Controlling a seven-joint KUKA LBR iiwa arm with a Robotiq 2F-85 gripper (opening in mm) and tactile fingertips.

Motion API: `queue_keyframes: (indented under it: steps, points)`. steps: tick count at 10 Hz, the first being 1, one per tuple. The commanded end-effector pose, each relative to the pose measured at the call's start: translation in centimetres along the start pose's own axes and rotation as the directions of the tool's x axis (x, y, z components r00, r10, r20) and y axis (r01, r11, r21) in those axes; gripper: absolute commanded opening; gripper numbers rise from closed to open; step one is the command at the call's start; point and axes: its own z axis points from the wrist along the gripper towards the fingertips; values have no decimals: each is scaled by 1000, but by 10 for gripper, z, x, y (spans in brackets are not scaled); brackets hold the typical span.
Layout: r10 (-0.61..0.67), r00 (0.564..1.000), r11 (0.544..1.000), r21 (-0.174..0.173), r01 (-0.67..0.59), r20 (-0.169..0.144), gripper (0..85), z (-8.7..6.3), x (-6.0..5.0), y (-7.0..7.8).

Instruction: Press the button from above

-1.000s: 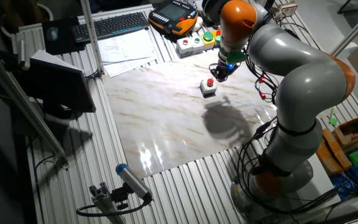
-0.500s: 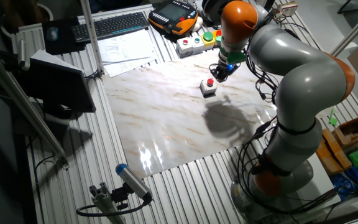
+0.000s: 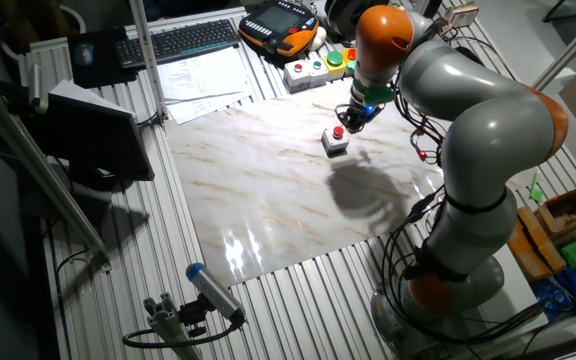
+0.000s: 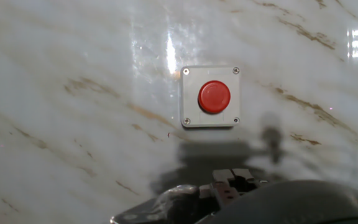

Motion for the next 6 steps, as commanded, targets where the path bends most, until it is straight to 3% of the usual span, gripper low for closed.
queue_keyframes:
  steps: [1,3,6]
  points:
    - [0,1000,1000,3,0,-1,7,0,-3,1]
    - [-3,1000,1000,2,3,-15,7,-2,-13,0]
    - [-3,1000,1000,-19,4,26,7,6,-23,-2]
